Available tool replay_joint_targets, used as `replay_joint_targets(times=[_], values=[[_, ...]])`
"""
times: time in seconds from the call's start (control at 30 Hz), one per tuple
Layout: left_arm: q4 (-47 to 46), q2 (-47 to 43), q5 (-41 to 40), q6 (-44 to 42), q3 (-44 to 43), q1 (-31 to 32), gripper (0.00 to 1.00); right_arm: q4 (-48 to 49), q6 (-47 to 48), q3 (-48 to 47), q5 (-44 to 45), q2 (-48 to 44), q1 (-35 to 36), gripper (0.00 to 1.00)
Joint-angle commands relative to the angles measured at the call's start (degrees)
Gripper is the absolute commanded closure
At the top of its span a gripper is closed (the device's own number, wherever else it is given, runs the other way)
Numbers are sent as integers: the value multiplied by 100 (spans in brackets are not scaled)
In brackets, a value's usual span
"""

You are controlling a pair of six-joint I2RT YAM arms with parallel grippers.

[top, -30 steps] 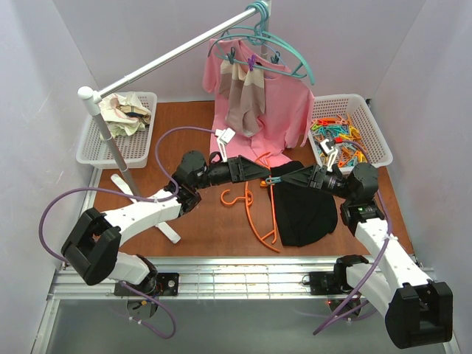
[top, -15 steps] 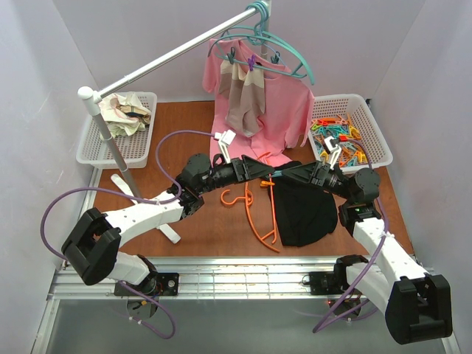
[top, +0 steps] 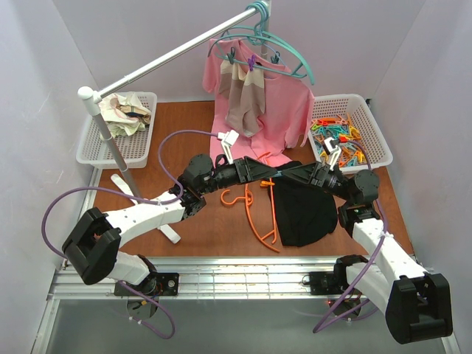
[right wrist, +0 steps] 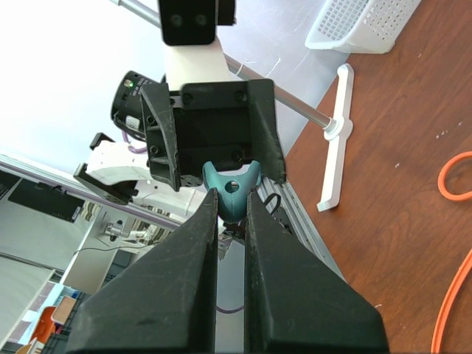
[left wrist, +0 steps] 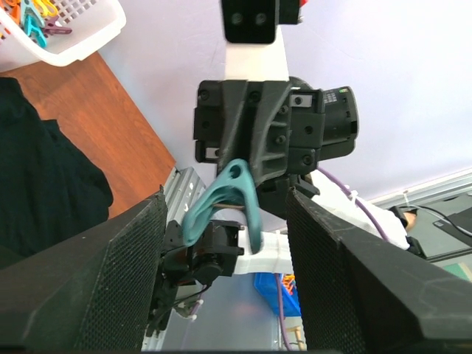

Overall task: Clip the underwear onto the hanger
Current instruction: Pick up the clamp at the center of the board.

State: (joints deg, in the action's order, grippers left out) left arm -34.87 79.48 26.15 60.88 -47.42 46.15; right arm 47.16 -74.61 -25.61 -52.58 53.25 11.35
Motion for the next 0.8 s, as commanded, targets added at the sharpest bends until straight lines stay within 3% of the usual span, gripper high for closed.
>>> replay_joint_targets(times=[0.0, 0.1, 0.5, 0.77], values=[[-55, 41, 48, -77, -197, 43, 46, 294, 34, 56, 37, -26, 33, 99], [-81, 50, 65, -77, -189, 61, 54, 294, 52, 47, 37, -25, 33, 99], [-160, 103, 92, -68, -215, 122, 61, 320, 122, 29, 37, 54, 42, 99], [-248, 50, 39, -6, -136, 122, 92, 312, 131, 100, 11, 45, 51, 99]])
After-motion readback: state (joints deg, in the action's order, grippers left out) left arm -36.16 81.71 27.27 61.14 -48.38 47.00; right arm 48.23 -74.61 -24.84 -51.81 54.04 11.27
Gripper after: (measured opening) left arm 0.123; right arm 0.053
